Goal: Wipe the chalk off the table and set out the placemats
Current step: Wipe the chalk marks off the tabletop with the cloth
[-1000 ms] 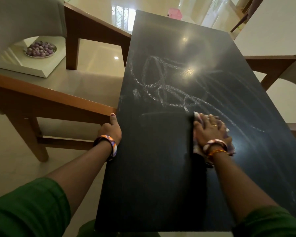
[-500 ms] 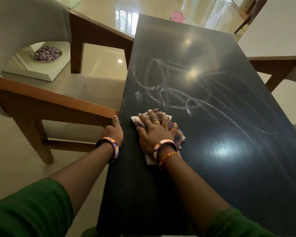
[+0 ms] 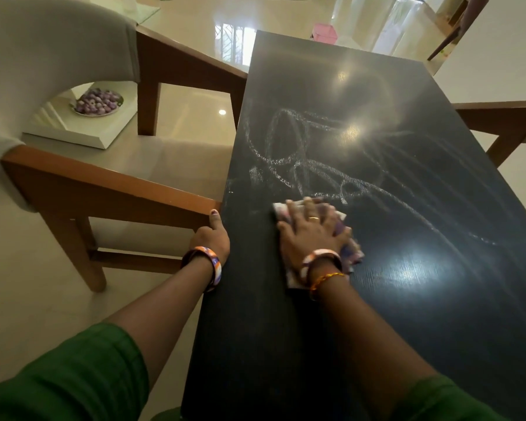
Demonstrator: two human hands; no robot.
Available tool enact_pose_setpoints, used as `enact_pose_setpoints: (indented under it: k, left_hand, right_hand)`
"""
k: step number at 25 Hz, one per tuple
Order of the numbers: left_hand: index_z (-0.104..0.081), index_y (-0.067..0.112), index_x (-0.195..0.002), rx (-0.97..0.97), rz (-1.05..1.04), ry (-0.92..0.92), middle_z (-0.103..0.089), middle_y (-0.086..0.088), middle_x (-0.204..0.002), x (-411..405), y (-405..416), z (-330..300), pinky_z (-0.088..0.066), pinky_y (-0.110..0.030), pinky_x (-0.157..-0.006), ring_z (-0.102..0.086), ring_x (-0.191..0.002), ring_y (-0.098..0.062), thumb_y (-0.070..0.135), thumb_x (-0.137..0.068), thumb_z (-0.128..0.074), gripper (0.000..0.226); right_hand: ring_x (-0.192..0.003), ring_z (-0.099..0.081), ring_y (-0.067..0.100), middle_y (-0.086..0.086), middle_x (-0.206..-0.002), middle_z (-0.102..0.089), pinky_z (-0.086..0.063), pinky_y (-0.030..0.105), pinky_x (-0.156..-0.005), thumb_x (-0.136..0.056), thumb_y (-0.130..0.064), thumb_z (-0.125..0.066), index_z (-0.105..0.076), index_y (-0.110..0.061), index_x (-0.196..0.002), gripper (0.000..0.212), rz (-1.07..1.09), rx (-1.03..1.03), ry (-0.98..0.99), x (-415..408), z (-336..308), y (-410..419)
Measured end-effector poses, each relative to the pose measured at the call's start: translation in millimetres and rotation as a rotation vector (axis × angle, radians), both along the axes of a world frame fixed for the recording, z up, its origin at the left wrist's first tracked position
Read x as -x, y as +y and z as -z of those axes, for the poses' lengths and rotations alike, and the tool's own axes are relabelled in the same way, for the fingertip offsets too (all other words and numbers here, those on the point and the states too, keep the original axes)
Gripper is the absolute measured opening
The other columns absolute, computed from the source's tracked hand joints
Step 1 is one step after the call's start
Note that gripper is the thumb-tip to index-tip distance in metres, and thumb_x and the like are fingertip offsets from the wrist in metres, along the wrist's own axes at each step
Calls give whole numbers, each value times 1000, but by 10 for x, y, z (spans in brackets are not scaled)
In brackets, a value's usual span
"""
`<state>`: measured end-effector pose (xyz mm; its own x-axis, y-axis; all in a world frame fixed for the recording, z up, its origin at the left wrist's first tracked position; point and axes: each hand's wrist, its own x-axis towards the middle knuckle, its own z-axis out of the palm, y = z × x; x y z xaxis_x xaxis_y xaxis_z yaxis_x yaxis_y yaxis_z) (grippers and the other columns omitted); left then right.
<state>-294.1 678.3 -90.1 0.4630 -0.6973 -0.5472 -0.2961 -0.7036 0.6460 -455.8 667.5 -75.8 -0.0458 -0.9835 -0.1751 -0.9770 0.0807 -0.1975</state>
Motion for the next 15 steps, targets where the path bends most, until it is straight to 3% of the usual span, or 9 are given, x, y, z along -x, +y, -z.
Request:
enact_pose_setpoints:
  k: [2, 4, 9, 11, 13, 15]
  left_hand:
    - [-39, 13, -65, -10, 7, -5, -43, -5, -65, 1, 23, -20, -33, -31, -61, -40, -57, -15, 52, -97, -14, 57]
    - [-39, 13, -65, -6, 16, -17, -43, -4, -65, -11, 40, -23, -32, -30, -61, -40, -57, -15, 52, -97, -13, 57]
    - [-41, 12, -65, 1, 25, -48, -42, -4, -63, 9, 32, -41, -27, -24, -49, -40, -55, -13, 50, -98, -14, 57]
    - [-38, 12, -63, 12, 38, -74, -41, -4, -63, 29, 13, -51, -26, -24, -49, -39, -55, -13, 47, -99, -13, 56]
    - [-44, 7, -69, 18, 40, -90, -41, -4, -64, 50, 10, -64, -25, -24, -49, -38, -55, -13, 45, -100, -12, 58]
    - [-54, 3, -89, 16, 38, -89, -42, -4, -64, 46, 11, -61, -26, -24, -49, -39, -56, -14, 46, -100, -12, 61]
  right_hand:
    - [-145, 10, 31, -11, -160, 0, 3, 68, -105, -97, -54, -26, -15, -48, -147, 52, -187, -13, -3, -352, 4, 53]
    - [-146, 8, 26, -15, -159, -2, 1, 68, -107, -96, -55, -27, -16, -51, -145, 51, -176, -4, 1, -188, 21, -33]
    - [-146, 3, 29, -13, -159, -7, -4, 69, -107, -96, -55, -27, -19, -47, -147, 52, 365, 8, -38, 1197, -42, -70]
    - [-145, 3, 34, -7, -160, -7, -4, 72, -105, -97, -51, -24, -18, -42, -149, 53, 482, 3, -16, 1320, -68, -93]
    - [-144, 4, 38, -5, -160, -6, -4, 73, -104, -97, -50, -24, -17, -40, -149, 54, 470, -1, 5, 1019, -50, -150]
    - [-144, 5, 38, -7, -160, -4, -2, 73, -104, -97, -52, -26, -16, -41, -149, 55, 266, 9, 7, 434, 0, -164]
